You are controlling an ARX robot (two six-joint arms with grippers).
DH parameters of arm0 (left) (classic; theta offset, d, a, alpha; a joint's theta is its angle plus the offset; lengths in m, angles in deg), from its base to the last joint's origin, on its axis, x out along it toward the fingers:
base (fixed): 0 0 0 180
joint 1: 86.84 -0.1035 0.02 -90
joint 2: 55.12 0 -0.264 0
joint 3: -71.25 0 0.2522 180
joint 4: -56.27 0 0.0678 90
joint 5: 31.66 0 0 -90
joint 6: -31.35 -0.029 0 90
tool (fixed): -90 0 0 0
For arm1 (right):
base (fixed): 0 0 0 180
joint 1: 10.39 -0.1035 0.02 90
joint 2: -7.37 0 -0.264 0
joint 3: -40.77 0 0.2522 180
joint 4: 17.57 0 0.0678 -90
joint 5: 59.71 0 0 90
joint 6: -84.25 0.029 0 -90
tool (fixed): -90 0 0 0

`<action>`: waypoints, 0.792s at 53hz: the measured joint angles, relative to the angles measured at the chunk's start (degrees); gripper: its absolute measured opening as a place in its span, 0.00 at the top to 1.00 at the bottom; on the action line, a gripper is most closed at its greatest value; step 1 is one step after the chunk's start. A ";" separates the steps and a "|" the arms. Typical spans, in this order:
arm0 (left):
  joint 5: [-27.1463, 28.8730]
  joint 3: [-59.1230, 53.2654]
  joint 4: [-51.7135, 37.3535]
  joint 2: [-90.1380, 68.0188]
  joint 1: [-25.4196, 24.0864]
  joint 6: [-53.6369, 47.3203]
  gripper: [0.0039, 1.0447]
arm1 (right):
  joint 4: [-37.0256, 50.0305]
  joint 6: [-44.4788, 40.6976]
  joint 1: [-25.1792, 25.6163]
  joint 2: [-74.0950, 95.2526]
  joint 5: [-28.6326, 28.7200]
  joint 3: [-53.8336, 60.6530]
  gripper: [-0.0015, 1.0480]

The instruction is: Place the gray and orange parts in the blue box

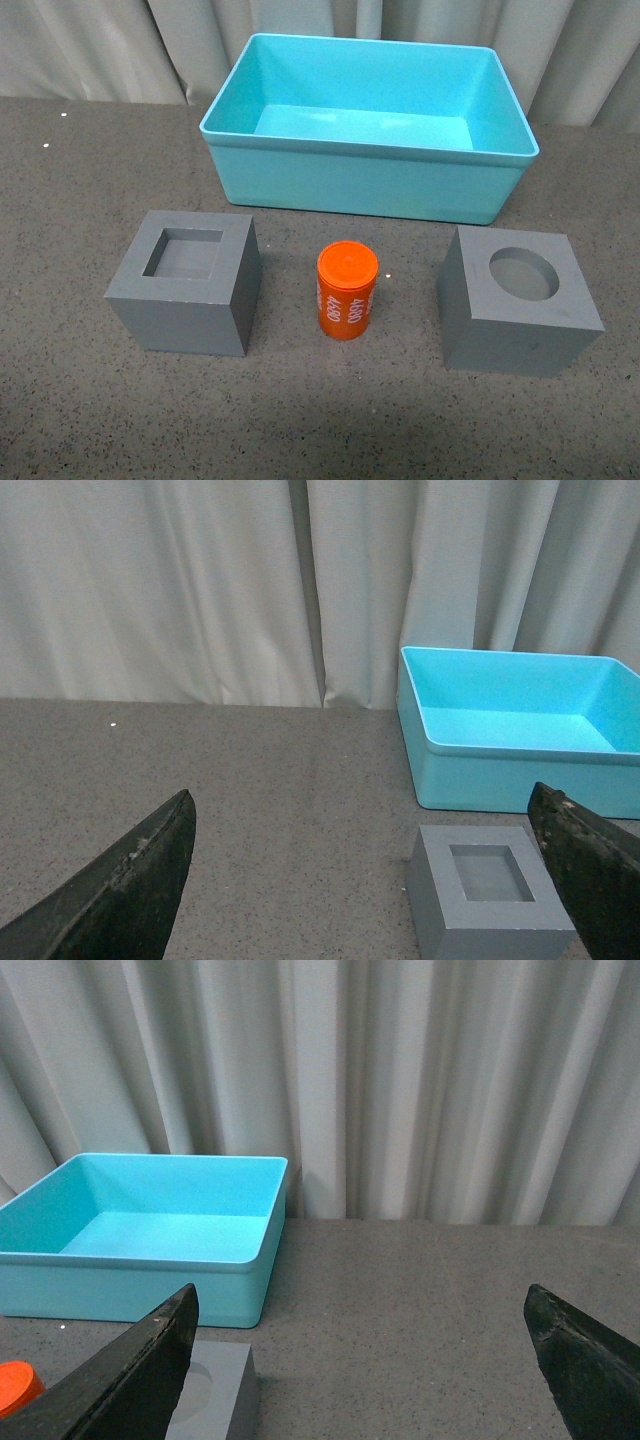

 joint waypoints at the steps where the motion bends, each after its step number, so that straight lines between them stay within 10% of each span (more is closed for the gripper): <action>1: 0.00 0.00 0.00 0.00 0.00 -0.02 0.06 | 0.00 0.00 0.00 0.00 0.00 0.00 0.09; 6: 0.00 0.00 0.00 0.00 0.00 0.00 0.06 | 0.02 0.00 0.00 0.00 0.00 0.00 0.09; 12: 0.00 0.00 0.00 0.00 0.02 -0.02 0.06 | -0.92 -10.82 -6.32 12.85 -16.39 -2.16 0.09; 24: 0.00 0.00 0.00 0.00 0.02 -0.02 0.06 | 17.31 -7.13 -9.01 54.86 -10.93 -9.94 0.09; 42: 0.00 0.00 0.00 0.00 0.02 0.00 0.06 | 17.38 1.44 -10.93 85.09 -6.05 -23.56 0.09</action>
